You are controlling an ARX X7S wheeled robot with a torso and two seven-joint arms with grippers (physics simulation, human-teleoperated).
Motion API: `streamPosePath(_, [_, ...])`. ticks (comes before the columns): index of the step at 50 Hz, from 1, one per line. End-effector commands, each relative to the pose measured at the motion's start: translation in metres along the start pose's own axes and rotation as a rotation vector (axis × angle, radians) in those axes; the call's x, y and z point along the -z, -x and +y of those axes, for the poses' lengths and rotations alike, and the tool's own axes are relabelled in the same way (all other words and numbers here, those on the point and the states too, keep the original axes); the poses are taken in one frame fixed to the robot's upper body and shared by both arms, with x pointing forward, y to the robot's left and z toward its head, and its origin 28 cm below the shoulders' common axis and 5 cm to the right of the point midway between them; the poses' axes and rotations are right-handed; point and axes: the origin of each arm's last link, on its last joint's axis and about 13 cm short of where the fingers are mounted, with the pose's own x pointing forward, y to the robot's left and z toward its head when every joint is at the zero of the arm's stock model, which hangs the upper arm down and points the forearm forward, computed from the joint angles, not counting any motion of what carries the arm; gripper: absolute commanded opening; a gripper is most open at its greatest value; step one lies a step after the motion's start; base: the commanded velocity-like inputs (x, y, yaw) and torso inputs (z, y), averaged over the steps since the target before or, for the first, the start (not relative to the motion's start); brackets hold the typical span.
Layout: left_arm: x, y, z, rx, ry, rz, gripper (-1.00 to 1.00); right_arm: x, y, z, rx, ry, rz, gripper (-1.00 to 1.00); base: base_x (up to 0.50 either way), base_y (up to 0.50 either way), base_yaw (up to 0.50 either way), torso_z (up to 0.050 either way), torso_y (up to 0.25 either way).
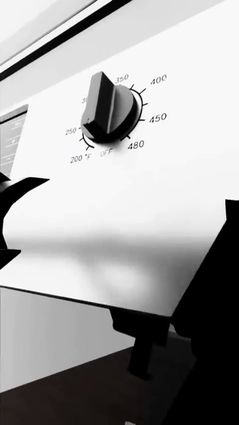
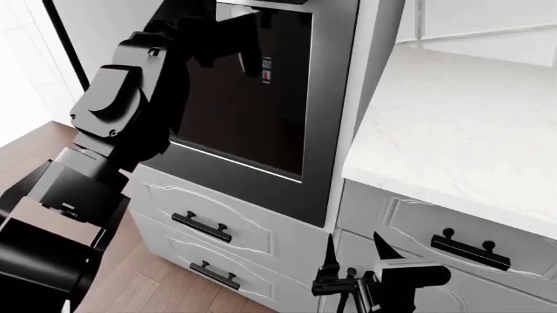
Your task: Open the oven door
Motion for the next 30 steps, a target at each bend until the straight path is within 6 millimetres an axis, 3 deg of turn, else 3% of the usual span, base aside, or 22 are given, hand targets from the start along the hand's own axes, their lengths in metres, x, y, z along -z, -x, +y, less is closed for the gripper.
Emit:
streamPosePath(1, [0.0, 0.001, 0.01, -0.034, 0.0, -0.004, -1.0, 0.0, 0.0, 0.0, -0.001, 0.002, 0.001, 1.0, 0.0, 0.0, 0.0, 0.0, 0.0])
streamPosePath(30, [0.004, 0.021, 0.026, -0.171, -0.072, -0.155, -1.0, 0.002, 0.0, 0.002, -0.004, 0.008, 0.005, 1.0, 0.0, 0.0, 0.0, 0.0, 0.002])
